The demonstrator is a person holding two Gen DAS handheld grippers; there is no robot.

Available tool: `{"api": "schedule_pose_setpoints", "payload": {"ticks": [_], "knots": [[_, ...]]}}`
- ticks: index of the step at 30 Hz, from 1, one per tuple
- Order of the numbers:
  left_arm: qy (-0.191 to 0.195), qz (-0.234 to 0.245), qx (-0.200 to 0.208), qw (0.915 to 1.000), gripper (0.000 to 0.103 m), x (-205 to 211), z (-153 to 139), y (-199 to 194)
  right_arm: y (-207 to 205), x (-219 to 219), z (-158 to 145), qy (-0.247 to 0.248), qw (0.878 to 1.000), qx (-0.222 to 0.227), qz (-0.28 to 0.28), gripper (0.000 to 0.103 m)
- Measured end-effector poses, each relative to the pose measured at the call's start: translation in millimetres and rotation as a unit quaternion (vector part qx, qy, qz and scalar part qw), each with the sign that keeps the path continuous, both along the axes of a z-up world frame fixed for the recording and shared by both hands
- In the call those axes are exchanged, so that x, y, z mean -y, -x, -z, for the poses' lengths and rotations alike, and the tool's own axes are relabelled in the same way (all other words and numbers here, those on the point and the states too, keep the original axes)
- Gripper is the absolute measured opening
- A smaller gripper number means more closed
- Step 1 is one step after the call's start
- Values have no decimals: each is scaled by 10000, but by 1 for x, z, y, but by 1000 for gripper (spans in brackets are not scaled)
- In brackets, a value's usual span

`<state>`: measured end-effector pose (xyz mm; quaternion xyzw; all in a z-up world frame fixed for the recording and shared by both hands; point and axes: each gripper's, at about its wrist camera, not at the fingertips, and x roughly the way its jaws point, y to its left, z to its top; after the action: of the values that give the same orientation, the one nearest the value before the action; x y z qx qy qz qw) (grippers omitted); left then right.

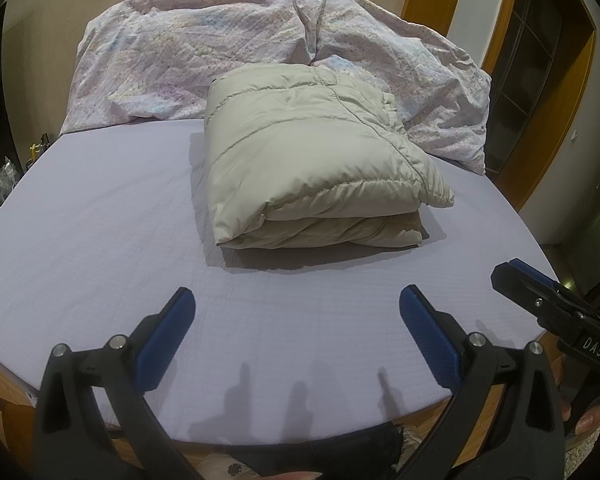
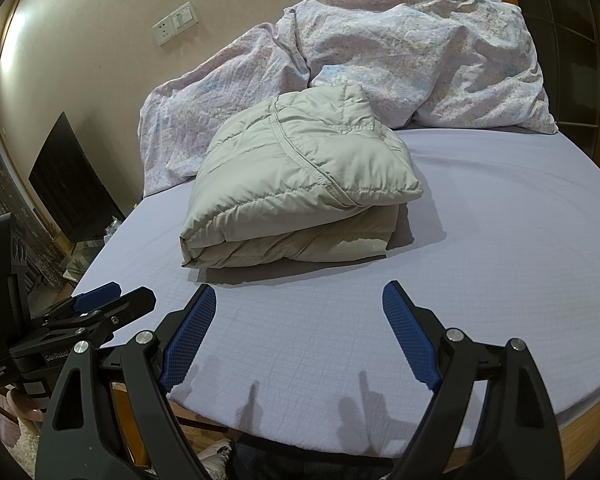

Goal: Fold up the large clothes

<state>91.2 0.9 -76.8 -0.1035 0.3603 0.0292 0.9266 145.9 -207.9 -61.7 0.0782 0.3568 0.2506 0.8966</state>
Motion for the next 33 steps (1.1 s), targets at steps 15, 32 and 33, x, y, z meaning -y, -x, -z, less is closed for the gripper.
{"api": "schedule_pose_setpoints", "payload": {"ticks": [15,32,33], "knots": [[-5,8,-11,10000,101,-1,0,-1,0,0,1,-8,10000,-20,-3,87],[3,0,-12,10000,101,-2,1,-2,-3,-1,2,-18,10000,-28,-16,87],[8,6,-14,10000,101,-2,1,-2,-3,-1,2,-19,10000,-31,-14,87]]}}
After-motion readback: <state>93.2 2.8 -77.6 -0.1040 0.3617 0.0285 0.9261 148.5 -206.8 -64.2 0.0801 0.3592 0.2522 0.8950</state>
